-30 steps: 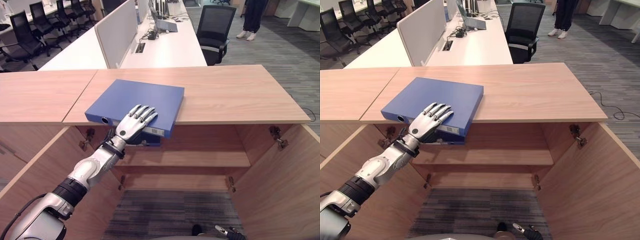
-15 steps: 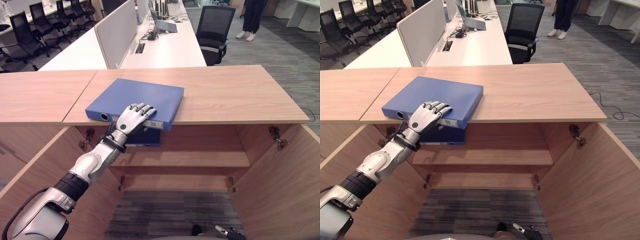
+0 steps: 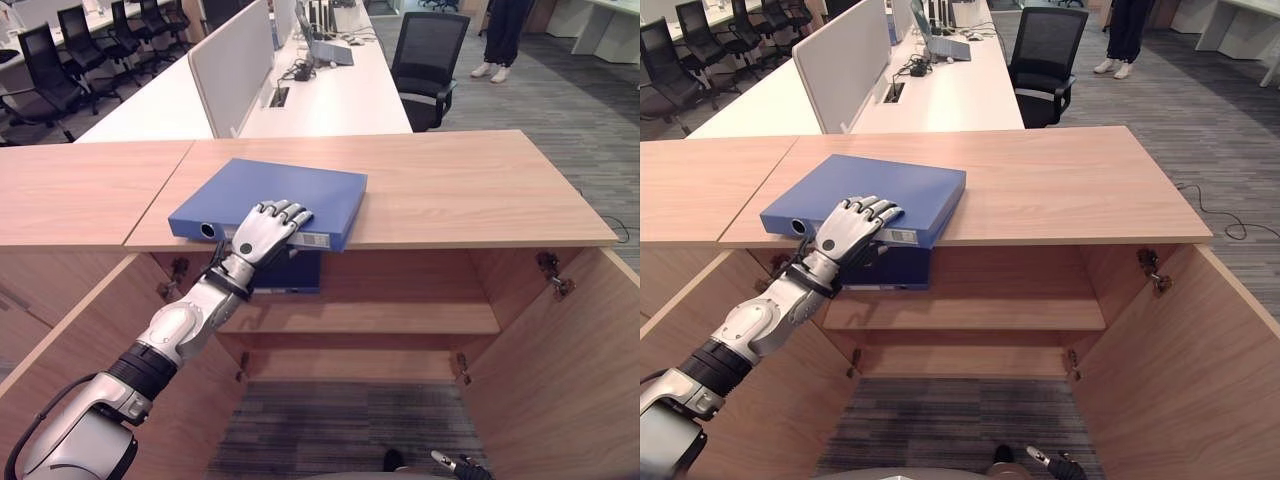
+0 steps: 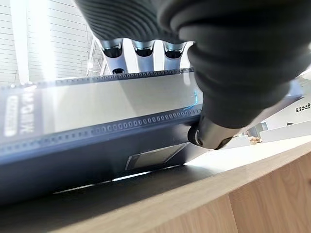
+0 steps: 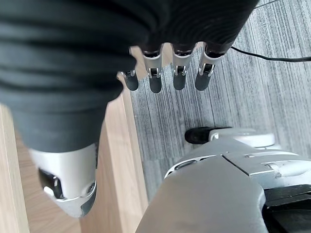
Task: Put the empty folder in the office cabinet
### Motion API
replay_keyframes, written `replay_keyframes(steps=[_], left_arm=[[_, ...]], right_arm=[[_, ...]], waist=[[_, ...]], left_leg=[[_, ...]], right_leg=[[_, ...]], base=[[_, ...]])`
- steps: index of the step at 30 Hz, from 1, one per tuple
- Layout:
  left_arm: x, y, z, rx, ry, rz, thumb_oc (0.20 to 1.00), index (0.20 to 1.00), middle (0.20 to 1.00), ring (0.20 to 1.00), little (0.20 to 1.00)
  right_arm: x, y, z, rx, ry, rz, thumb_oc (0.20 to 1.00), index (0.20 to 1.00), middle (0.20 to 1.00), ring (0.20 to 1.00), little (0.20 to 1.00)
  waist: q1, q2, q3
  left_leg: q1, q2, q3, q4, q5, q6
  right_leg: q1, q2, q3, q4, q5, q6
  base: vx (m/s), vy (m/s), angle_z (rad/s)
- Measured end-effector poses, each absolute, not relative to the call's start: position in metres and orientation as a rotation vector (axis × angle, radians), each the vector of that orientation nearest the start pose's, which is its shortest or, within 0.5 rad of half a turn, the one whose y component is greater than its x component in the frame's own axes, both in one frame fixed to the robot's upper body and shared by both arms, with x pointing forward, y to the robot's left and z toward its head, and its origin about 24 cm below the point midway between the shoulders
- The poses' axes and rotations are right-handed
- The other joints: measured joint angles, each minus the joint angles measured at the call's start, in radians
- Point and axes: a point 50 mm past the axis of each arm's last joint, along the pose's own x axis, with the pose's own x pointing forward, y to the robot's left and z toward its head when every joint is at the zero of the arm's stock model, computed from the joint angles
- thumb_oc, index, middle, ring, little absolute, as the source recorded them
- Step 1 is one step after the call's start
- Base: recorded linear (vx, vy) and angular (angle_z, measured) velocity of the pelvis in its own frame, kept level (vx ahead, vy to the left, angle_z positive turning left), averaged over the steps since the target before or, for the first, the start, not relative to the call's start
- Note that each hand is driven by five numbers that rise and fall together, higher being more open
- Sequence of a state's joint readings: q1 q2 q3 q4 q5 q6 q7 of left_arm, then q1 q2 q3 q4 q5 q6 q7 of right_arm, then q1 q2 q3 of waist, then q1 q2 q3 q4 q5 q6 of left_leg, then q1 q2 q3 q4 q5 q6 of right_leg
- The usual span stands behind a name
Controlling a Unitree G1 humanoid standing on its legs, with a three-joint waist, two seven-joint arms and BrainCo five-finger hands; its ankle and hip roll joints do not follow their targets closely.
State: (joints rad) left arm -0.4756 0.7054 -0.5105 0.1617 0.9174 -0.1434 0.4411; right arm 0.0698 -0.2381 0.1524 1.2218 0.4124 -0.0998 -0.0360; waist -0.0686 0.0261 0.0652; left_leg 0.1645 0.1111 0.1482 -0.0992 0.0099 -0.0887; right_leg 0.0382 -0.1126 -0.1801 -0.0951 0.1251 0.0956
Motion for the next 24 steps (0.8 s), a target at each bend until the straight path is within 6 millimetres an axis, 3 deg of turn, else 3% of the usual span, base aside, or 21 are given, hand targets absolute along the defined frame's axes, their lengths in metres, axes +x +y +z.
replay_keyframes(steps=[3,7,12,15,16,23,24], left_arm=[[0.305,0.156,0.142,1.535,-0.821,-0.085,0.200,0.200,0.200,0.200,0.200],[0.287,0.159,0.199,1.390,-0.997,0.055,0.200,0.200,0.200,0.200,0.200],[0.274,0.177,0.232,1.221,-1.060,0.213,0.200,0.200,0.200,0.200,0.200],[0.263,0.183,0.252,1.141,-1.129,0.279,0.200,0.200,0.200,0.200,0.200],[0.247,0.183,0.269,1.026,-1.220,0.323,0.200,0.200,0.200,0.200,0.200],[0.220,0.174,0.288,0.748,-1.377,0.265,0.200,0.200,0.200,0.200,0.200],[0.218,0.173,0.288,0.638,-1.377,0.239,0.200,0.200,0.200,0.200,0.200]], right_arm=[[0.069,-0.236,-0.163,0.027,1.166,-0.315,1.000,1.000,1.000,1.000,1.000],[0.066,-0.236,-0.164,0.033,1.176,-0.320,1.000,1.000,1.000,1.000,1.000],[0.067,-0.233,-0.164,0.040,1.174,-0.313,1.000,1.000,1.000,1.000,1.000],[0.071,-0.232,-0.164,0.044,1.168,-0.306,1.000,1.000,1.000,1.000,1.000],[0.071,-0.232,-0.164,0.046,1.167,-0.301,1.000,1.000,1.000,1.000,1.000],[0.076,-0.234,-0.163,0.042,1.154,-0.298,1.000,1.000,1.000,1.000,1.000],[0.077,-0.235,-0.162,0.039,1.154,-0.300,1.000,1.000,1.000,1.000,1.000]], waist=[[0.005,0.000,0.001],[0.022,-0.004,0.012],[0.026,-0.002,0.013],[0.050,0.002,0.014],[0.055,0.003,0.015],[0.070,0.013,0.011],[0.074,0.019,0.007]], left_leg=[[0.000,0.000,-0.002,0.000,0.000,0.000],[-0.001,0.003,-0.010,0.000,0.000,0.000],[0.000,0.003,-0.025,0.000,0.000,-0.001],[-0.001,0.004,-0.034,0.000,0.000,-0.001],[-0.001,0.003,-0.046,0.000,0.001,-0.001],[-0.002,0.002,-0.059,0.000,0.001,-0.002],[-0.002,0.002,-0.061,0.000,0.001,-0.002]], right_leg=[[0.000,-0.001,-0.001,0.000,0.000,0.000],[0.004,-0.001,-0.008,0.000,-0.001,-0.002],[0.018,0.000,-0.026,0.000,-0.006,-0.008],[0.018,-0.003,-0.031,0.000,-0.007,-0.009],[0.024,-0.006,-0.043,0.000,-0.007,-0.010],[0.036,-0.007,-0.057,0.000,-0.011,-0.007],[0.037,-0.008,-0.058,0.000,-0.011,-0.008]], base=[[0.00,0.000,0.00],[-0.01,-0.012,0.05],[-0.01,-0.011,0.11],[-0.01,-0.002,0.08],[-0.03,-0.005,0.20],[-0.02,0.002,0.06],[-0.06,0.007,0.02]])
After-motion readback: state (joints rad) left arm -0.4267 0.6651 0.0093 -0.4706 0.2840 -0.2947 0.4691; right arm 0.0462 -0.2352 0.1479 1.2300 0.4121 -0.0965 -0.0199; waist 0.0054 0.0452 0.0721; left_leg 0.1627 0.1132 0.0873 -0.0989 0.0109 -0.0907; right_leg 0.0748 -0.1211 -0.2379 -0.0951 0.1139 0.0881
